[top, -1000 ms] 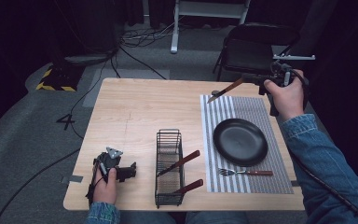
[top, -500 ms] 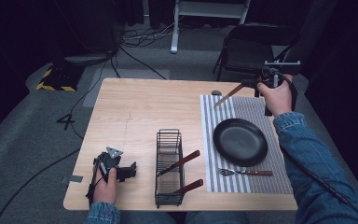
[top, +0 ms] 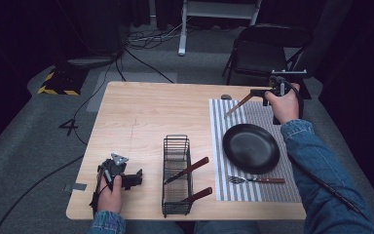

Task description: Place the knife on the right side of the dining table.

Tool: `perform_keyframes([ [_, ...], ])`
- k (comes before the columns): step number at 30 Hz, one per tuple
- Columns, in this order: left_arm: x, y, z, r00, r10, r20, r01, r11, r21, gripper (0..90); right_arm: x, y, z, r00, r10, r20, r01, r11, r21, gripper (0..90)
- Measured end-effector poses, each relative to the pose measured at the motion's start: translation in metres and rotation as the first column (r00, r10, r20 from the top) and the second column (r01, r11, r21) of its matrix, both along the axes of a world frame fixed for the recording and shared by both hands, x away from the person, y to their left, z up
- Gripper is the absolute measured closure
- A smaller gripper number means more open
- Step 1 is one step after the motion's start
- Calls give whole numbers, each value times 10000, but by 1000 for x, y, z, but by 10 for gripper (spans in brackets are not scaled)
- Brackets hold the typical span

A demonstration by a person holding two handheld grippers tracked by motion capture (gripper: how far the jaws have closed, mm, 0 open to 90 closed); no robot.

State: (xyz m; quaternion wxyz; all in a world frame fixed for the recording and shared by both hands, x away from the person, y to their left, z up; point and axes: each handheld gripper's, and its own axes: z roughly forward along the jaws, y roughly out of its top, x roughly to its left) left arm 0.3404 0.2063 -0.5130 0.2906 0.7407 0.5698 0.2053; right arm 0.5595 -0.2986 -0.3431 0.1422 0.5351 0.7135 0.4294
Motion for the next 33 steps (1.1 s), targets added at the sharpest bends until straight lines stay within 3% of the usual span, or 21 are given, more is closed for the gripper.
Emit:
perform_keyframes([
  [6,0,0,0,10000,2,0,-2,10000,2,0,1,-4,-1,9989,-401,-241,403,9991,92,806],
  [12,0,0,0,10000,2,3,-2,10000,3,0,1,-6,-5,9959,-906,-32,904,9952,-385,774],
  [23,0,0,0,10000,1,1,-1,10000,2,0,4,-18,-19,9837,-1784,223,1798,9757,-1251,701],
  [33,0,0,0,10000,2,2,-2,10000,1,0,5,-25,-31,9772,-2095,338,2122,9628,-1673,650],
])
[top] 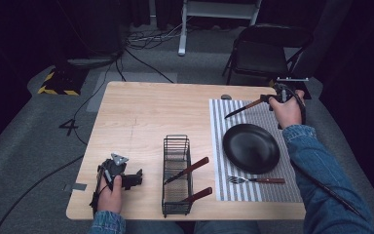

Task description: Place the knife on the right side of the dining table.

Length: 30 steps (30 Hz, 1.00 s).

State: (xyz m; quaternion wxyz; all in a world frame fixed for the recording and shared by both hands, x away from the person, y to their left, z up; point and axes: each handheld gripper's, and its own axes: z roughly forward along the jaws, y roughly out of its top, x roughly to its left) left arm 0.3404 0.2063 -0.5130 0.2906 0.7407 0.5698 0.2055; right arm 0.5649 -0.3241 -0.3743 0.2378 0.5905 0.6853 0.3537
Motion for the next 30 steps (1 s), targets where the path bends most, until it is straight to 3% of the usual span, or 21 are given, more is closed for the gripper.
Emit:
perform_keyframes([
  [30,0,0,0,10000,-1,-1,1,10000,1,0,2,-29,-39,9944,-916,-521,903,9956,-265,551],
])
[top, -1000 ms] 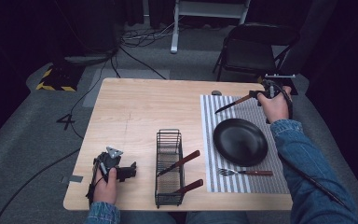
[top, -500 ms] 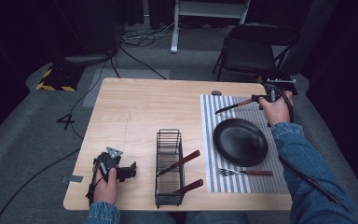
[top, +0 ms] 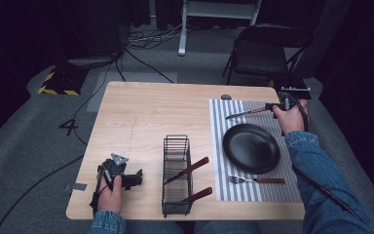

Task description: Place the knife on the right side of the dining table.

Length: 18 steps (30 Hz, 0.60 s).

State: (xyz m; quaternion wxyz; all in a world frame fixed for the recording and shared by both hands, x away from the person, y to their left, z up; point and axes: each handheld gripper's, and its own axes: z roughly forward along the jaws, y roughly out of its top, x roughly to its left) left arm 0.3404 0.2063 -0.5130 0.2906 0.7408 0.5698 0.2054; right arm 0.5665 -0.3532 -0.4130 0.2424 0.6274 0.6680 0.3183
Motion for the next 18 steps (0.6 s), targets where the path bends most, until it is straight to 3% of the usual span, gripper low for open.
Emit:
perform_keyframes([
  [18,0,0,0,10000,2,3,-2,10000,1,0,2,-14,-27,9974,-458,-551,473,9985,269,517],
])
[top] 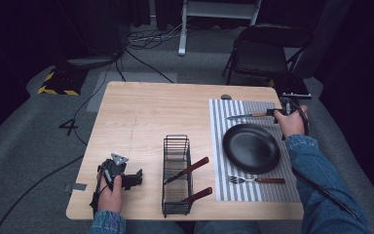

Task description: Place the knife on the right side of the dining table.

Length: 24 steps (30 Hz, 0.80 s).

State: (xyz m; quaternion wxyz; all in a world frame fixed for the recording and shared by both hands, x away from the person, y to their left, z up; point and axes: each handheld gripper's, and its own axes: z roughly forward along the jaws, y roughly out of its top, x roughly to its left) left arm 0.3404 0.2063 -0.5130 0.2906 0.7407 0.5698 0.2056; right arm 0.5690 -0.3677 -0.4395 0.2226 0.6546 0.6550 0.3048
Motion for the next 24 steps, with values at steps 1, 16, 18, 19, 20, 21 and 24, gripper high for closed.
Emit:
perform_keyframes([
  [1,0,0,0,10000,0,-2,0,10000,0,0,1,0,-2,10000,14,-35,-14,10000,-90,518],
  [16,0,0,0,10000,5,-1,-5,10000,-4,0,5,-1,-21,9996,-13,-296,-2,9988,-485,518],
  [18,0,0,0,10000,-3,-2,3,10000,-1,0,5,-3,-21,9996,-30,-273,17,9988,-480,512],
  [19,0,0,0,10000,0,-1,0,10000,0,0,5,-4,-21,9997,-3,-248,-9,9987,-500,509],
  [20,0,0,0,10000,0,-2,0,10000,1,0,4,-4,-20,9997,-29,-236,18,9988,-494,506],
  [21,0,0,0,10000,-1,-1,1,10000,1,0,4,-5,-19,9998,-41,-196,32,9988,-491,504],
  [24,0,0,0,10000,0,0,0,10000,-1,0,3,-6,-17,9999,-12,-117,6,9989,-473,498],
])
